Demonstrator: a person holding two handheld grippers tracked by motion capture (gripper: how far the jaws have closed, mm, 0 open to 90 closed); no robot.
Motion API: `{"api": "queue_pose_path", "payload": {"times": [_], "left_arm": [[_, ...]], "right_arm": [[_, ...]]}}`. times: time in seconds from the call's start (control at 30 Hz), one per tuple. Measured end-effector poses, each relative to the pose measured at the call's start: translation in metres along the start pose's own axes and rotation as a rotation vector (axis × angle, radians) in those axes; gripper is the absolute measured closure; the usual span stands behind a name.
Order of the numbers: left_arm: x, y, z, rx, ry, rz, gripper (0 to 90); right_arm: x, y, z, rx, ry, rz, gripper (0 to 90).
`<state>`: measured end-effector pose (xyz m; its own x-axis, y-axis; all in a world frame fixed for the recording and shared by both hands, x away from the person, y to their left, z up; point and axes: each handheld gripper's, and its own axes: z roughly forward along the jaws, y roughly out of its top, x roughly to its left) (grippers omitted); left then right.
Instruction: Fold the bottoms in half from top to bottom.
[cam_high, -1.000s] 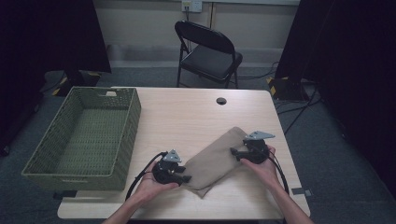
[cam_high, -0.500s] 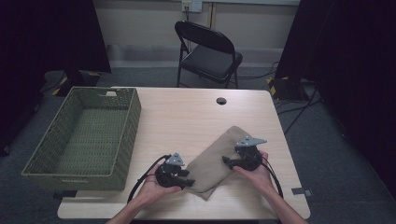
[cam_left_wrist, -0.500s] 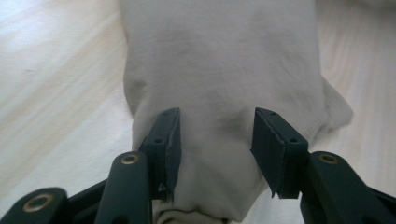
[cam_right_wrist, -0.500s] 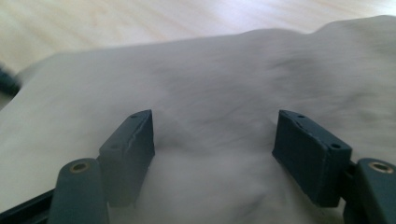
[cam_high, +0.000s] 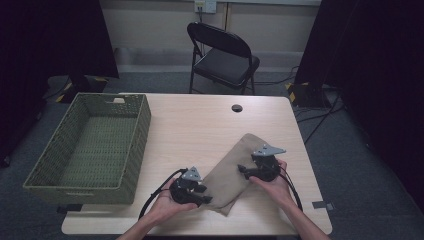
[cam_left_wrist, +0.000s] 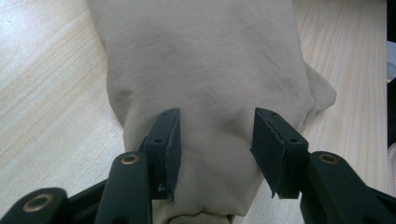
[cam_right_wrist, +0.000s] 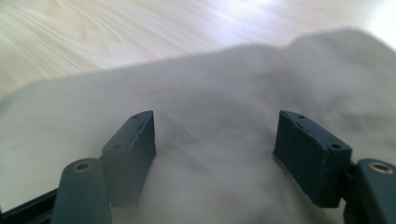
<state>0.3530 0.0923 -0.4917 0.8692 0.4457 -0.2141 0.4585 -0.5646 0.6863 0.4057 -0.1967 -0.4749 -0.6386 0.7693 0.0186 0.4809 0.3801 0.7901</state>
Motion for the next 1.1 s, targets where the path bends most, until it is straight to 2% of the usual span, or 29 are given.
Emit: {"api": "queue_pose_path", "payload": {"times": [0.1,0.13,0.2,0.23,0.5,0.57,0.7,0.8,0.87,0.93,1.07,1.1], "left_arm": [[0.0,0.001,0.0,-0.001,0.007,-0.002,50.4],[0.0,0.001,-0.002,0.006,0.013,0.007,49.9],[-0.001,0.002,-0.004,0.003,0.021,0.015,48.2],[0.0,0.002,-0.007,-0.012,0.024,0.004,47.5],[0.011,0.002,-0.025,-0.055,0.072,-0.038,44.3],[0.013,0.003,-0.029,-0.069,0.084,-0.039,44.1],[0.018,0.006,-0.042,-0.095,0.118,-0.068,44.1],[0.024,0.01,-0.049,-0.103,0.119,-0.085,44.3],[0.028,0.014,-0.055,-0.133,0.134,-0.104,44.3],[0.029,0.018,-0.061,-0.153,0.149,-0.112,44.1],[0.027,0.019,-0.068,-0.162,0.158,-0.095,44.9],[0.026,0.019,-0.07,-0.161,0.17,-0.11,44.9]], "right_arm": [[0.0,0.0,0.008,0.04,0.002,-0.003,26.7],[-0.001,-0.003,0.011,0.042,0.002,-0.018,26.8],[0.001,-0.003,0.009,0.054,-0.013,-0.015,26.8],[0.001,-0.004,0.009,0.059,-0.017,-0.009,26.9],[-0.001,-0.012,0.0,0.064,-0.03,0.004,26.9],[-0.001,-0.014,-0.004,0.071,-0.042,0.011,27.0],[-0.001,-0.018,-0.011,0.084,-0.074,0.034,27.0],[-0.001,-0.022,-0.017,0.095,-0.092,0.048,27.0],[-0.001,-0.025,-0.022,0.099,-0.105,0.058,26.9],[-0.002,-0.027,-0.026,0.107,-0.111,0.058,27.1],[-0.001,-0.028,-0.032,0.132,-0.15,0.067,27.4],[-0.001,-0.029,-0.033,0.134,-0.151,0.068,27.4]]}}
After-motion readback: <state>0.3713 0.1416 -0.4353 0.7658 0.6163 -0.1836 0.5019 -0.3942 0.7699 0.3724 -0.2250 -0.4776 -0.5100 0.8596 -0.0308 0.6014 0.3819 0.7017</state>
